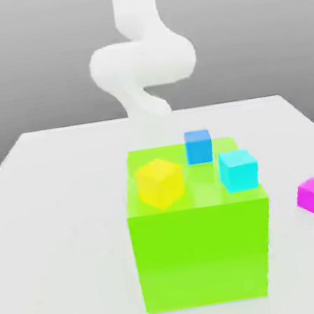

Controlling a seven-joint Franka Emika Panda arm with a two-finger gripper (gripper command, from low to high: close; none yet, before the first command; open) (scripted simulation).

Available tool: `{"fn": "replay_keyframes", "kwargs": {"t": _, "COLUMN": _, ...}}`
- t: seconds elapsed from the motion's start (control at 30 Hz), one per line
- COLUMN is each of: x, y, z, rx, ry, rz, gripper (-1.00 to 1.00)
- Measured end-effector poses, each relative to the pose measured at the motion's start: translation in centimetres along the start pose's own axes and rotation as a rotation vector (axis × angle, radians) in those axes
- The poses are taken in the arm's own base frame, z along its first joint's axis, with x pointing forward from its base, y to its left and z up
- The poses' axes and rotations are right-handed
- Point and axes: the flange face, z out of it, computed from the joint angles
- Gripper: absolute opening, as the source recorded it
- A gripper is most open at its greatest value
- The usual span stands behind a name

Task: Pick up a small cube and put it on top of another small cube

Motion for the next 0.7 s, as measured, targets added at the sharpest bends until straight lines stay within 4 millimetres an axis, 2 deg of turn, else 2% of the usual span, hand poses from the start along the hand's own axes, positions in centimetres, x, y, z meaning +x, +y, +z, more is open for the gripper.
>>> {"fn": "replay_keyframes", "kwargs": {"t": 0.17, "x": -7.1, "y": -4.0, "z": 9.4, "rx": 0.015, "ry": -0.182, "rz": -0.344, "gripper": 0.00}}
{"fn": "replay_keyframes", "kwargs": {"t": 0.37, "x": -18.9, "y": -6.8, "z": 17.8, "rx": 0.056, "ry": -0.378, "rz": -0.759, "gripper": 0.00}}
{"fn": "replay_keyframes", "kwargs": {"t": 0.53, "x": -30.2, "y": -6.7, "z": 22.4, "rx": 0.106, "ry": -0.529, "rz": -1.115, "gripper": 0.00}}
{"fn": "replay_keyframes", "kwargs": {"t": 0.7, "x": -41.8, "y": -4.2, "z": 24.9, "rx": 0.169, "ry": -0.672, "rz": -1.482, "gripper": 0.00}}
